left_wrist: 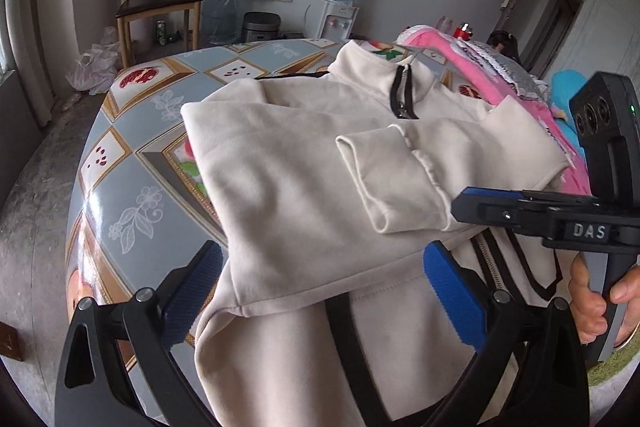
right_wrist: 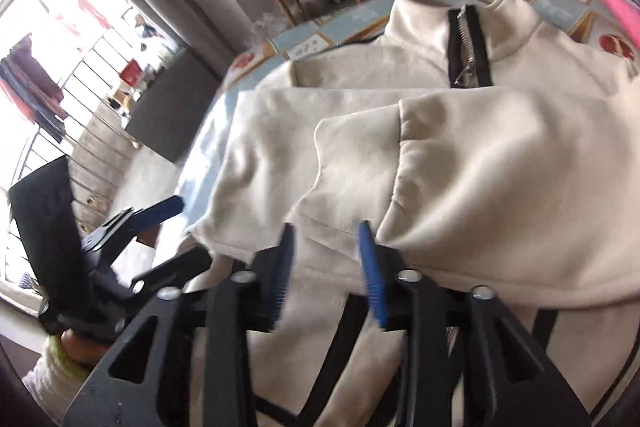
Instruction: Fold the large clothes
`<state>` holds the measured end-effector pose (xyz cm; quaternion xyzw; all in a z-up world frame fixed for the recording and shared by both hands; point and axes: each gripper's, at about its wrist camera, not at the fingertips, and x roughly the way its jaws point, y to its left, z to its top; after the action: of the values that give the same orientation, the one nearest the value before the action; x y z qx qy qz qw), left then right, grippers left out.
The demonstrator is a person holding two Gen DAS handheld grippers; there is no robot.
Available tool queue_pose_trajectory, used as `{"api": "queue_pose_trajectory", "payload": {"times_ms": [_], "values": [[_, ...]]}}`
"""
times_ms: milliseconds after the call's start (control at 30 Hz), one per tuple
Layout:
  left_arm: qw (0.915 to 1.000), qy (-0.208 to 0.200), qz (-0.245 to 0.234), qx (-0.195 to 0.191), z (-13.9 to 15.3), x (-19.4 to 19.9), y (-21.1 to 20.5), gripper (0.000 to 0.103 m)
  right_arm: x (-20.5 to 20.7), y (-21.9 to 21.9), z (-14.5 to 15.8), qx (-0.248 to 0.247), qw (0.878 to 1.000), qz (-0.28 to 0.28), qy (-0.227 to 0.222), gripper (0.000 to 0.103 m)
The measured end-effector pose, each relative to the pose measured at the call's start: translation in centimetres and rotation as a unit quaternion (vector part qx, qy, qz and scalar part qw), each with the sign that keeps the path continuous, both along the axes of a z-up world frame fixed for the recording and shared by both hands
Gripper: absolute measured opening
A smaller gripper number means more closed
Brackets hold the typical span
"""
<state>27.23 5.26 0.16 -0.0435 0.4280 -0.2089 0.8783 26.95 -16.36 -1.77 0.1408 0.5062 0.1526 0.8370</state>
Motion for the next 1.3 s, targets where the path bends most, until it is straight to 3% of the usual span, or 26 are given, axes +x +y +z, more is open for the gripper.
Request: {"api": "queue_pose_trajectory", "payload": {"times_ms": [167,300,333,400,433,500,633,667,700,833,1033,1100,1200,1300], "values": [[0.9965,0.034,-0.011,-0.076,0.5,2.7,-1.9,0.097,-5.0,-5.0,2.0,0.004,0.998,-0.051,-0.033,0.050],[0.9908,0.084,-0.009,-0.105,-0.6,6.1,-4.5,0.087,-8.7,-8.4,1.2,-0.065,0.993,-0.092,-0.027,0.032],[0.9907,0.098,-0.008,-0.094,-1.2,6.9,-5.2,0.084,-9.4,-8.8,0.8,-0.078,0.992,-0.098,-0.023,0.031],[0.9901,0.126,-0.002,-0.062,-2.4,8.2,-6.6,0.065,-10.7,-9.9,-0.3,-0.099,0.989,-0.110,-0.017,0.030],[0.9888,0.140,0.002,-0.053,-3.0,8.7,-7.0,0.062,-11.3,-10.2,-0.7,-0.108,0.987,-0.115,-0.016,0.030],[0.9904,0.129,0.001,-0.050,-2.8,8.9,-7.5,0.053,-12.1,-10.8,-1.6,-0.120,0.985,-0.123,-0.018,0.030],[0.9922,0.124,0.012,-0.001,-2.9,9.3,-8.5,0.031,-13.2,-11.5,-2.3,-0.115,0.984,-0.136,-0.022,0.029],[0.9926,0.121,0.011,0.009,-3.0,9.3,-8.6,0.018,-13.4,-11.7,-2.5,-0.112,0.984,-0.139,-0.022,0.029],[0.9924,0.123,0.006,0.007,-3.1,9.4,-8.6,0.013,-13.4,-11.8,-2.7,-0.109,0.984,-0.140,-0.022,0.028],[0.9947,0.103,0.002,-0.004,-1.8,9.0,-8.2,0.009,-13.6,-12.2,-2.8,-0.102,0.984,-0.141,-0.025,0.026],[0.9989,0.033,0.010,-0.032,4.8,7.0,-4.7,0.009,-14.2,-12.6,-2.4,-0.108,0.986,-0.126,-0.027,0.026],[0.9985,0.029,0.023,-0.040,6.0,6.7,-2.7,0.009,-14.0,-12.4,-2.4,-0.108,0.986,-0.123,-0.028,0.026],[0.9973,0.046,0.044,-0.038,5.5,6.9,-0.4,0.009,-14.2,-12.2,-2.4,-0.114,0.986,-0.118,-0.031,0.027],[0.9951,0.075,0.063,-0.016,2.9,7.2,0.8,0.009,-13.7,-11.6,-2.5,-0.124,0.985,-0.114,-0.035,0.029]]}}
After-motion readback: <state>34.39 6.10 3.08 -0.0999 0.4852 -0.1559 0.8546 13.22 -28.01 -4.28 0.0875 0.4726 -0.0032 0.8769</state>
